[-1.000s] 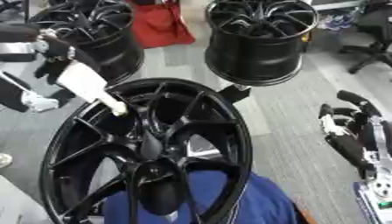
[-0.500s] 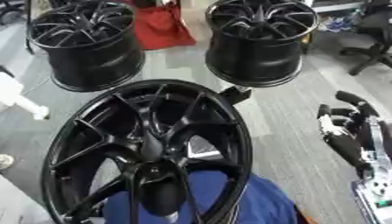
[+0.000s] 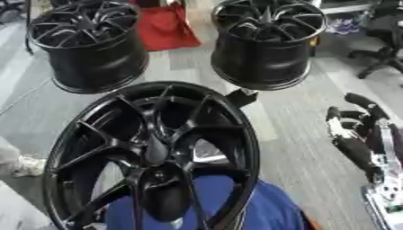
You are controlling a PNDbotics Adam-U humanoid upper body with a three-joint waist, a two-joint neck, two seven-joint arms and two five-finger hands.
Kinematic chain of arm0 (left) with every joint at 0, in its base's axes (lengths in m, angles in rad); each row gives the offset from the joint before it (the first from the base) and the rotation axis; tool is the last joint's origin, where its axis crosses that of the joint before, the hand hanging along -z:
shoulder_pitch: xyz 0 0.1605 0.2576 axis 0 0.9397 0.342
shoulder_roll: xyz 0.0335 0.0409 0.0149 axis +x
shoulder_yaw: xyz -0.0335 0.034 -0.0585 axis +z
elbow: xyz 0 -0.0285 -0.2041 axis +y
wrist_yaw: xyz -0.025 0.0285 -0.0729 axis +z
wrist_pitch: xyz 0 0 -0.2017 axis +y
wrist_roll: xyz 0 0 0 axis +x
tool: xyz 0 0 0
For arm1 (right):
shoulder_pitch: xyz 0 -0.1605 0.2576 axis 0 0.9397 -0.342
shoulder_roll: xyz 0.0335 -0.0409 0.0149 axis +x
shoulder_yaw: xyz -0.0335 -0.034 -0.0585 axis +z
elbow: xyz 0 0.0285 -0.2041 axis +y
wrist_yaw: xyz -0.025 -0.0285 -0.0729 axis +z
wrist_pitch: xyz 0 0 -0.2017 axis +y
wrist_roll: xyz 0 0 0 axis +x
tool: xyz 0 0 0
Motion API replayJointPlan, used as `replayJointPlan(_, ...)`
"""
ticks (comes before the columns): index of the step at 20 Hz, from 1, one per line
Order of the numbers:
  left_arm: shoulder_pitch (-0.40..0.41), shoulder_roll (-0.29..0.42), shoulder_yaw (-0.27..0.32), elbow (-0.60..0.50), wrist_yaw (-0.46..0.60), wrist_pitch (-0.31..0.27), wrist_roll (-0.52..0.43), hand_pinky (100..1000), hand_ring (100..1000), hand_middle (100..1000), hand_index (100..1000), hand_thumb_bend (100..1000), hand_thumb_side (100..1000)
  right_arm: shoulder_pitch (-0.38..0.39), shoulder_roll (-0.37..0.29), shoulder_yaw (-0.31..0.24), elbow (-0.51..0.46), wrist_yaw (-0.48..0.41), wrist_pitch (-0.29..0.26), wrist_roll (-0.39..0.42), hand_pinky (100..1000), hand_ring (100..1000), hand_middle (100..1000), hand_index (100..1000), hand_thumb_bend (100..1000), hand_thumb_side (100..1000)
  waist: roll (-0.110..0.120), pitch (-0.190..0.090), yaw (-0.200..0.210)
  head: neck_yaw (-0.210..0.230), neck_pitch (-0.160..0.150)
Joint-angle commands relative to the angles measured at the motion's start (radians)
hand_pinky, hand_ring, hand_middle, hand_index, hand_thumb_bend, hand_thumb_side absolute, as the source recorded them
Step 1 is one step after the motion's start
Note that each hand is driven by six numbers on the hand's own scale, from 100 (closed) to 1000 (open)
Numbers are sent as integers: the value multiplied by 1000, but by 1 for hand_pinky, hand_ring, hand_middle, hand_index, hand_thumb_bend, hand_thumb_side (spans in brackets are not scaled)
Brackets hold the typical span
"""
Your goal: Pull the pin out of the wheel hub.
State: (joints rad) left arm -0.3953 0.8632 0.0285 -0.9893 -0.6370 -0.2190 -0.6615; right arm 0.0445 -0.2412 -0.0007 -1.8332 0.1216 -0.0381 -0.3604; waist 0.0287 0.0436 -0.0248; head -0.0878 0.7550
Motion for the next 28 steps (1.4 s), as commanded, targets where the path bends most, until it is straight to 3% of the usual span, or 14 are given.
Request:
replayJointPlan(1,-1,14,29,56,-85,11,62,717,728,753,882,354,219,-8,-5,-9,-11,6,1,-5,586,682,801,810,229,270,1,-6,-1,-2,0)
replayJointPlan(2,5,10,35,71,-101,15,79,730,748,774,895,394,275,-8,-5,-10,-11,6,2,-5,586,682,801,810,229,270,1,-5,-1,-3,1)
replayJointPlan(3,9,8,39,82,-112,16,94,762,788,817,924,502,415,-8,-5,-10,-11,6,2,-6,586,682,801,810,229,270,1,-5,0,-3,1)
replayJointPlan(4,14,7,43,90,-119,17,108,777,808,839,938,567,496,-8,-5,-10,-11,6,2,-6,586,682,801,810,228,270,1,-5,0,-3,2)
replayJointPlan(6,21,8,50,101,-127,18,132,790,825,856,947,605,550,-8,-5,-10,-11,7,2,-6,586,682,801,810,228,270,2,-5,2,-3,2)
replayJointPlan(10,28,-5,70,97,-92,21,197,770,798,829,928,502,542,-9,-4,-10,-10,9,2,-5,586,682,801,810,228,270,1,-6,4,-5,3)
replayJointPlan(13,37,-51,96,36,25,16,263,740,760,793,897,373,533,-9,-2,-12,-11,9,3,-6,586,682,800,810,229,270,-3,-4,5,-8,3)
replayJointPlan(16,63,-128,136,-120,192,16,358,718,730,760,869,227,525,-13,2,-12,-11,8,3,-7,586,682,800,810,229,270,-8,1,7,-7,0)
replayJointPlan(20,157,-255,180,-435,400,51,523,682,688,723,844,100,553,-22,9,-11,-12,6,2,-6,586,682,800,810,229,270,-16,12,6,-4,-9)
replayJointPlan(24,231,-410,171,-691,530,115,626,666,671,704,831,100,576,-27,15,-12,-13,5,2,-6,586,682,800,810,228,270,-21,18,12,-7,-8)
replayJointPlan(28,265,-561,154,-810,620,170,667,653,656,687,817,100,602,-28,20,-12,-13,3,1,-6,586,682,799,810,228,269,-26,22,20,-8,-8)
